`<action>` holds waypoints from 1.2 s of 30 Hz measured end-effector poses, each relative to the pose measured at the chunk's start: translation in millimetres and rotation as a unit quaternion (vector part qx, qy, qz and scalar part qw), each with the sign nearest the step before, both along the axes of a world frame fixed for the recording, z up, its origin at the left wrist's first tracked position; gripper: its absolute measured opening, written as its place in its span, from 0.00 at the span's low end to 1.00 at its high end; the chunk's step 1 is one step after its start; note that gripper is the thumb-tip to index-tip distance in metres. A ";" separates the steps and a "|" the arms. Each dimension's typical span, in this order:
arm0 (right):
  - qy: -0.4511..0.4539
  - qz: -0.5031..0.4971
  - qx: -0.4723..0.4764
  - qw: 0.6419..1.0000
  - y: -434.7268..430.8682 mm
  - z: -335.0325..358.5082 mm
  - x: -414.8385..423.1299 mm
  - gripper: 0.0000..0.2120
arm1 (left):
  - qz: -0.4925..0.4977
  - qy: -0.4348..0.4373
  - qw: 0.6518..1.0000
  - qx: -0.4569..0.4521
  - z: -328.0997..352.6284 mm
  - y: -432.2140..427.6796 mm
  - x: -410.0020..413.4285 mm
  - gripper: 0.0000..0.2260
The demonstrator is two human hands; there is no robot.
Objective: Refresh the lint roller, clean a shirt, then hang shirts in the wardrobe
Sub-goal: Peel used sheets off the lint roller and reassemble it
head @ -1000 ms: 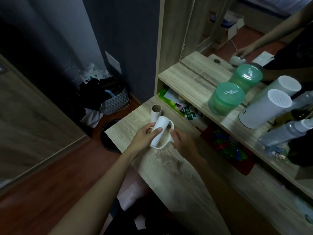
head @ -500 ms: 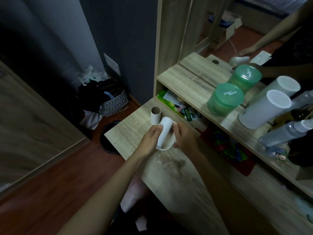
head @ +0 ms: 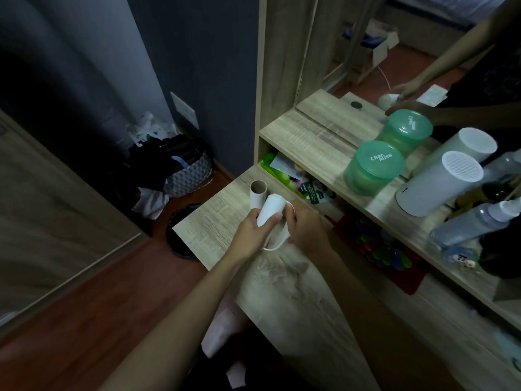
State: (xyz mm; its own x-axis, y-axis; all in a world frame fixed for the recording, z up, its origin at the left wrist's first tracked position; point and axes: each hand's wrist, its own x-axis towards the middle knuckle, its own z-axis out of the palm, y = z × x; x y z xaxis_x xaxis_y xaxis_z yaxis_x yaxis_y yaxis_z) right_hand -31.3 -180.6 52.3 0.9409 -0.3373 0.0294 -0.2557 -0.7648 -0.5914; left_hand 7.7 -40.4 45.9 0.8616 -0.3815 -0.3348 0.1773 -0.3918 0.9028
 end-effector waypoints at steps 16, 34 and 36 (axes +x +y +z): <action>-0.030 -0.050 -0.023 0.998 -6.3 -2.6 2.3 0.14 | 0.006 -0.054 0.998 -0.020 8.4 -9.5 1.3 0.17; -0.029 -0.009 -0.058 0.998 -16.5 -13.1 2.0 0.14 | 0.233 0.207 0.935 -0.167 -7.3 0.9 9.6 0.24; -0.031 -0.016 -0.060 0.998 -16.5 -22.3 -2.1 0.14 | 0.247 0.206 0.933 -0.162 -11.2 8.9 12.5 0.24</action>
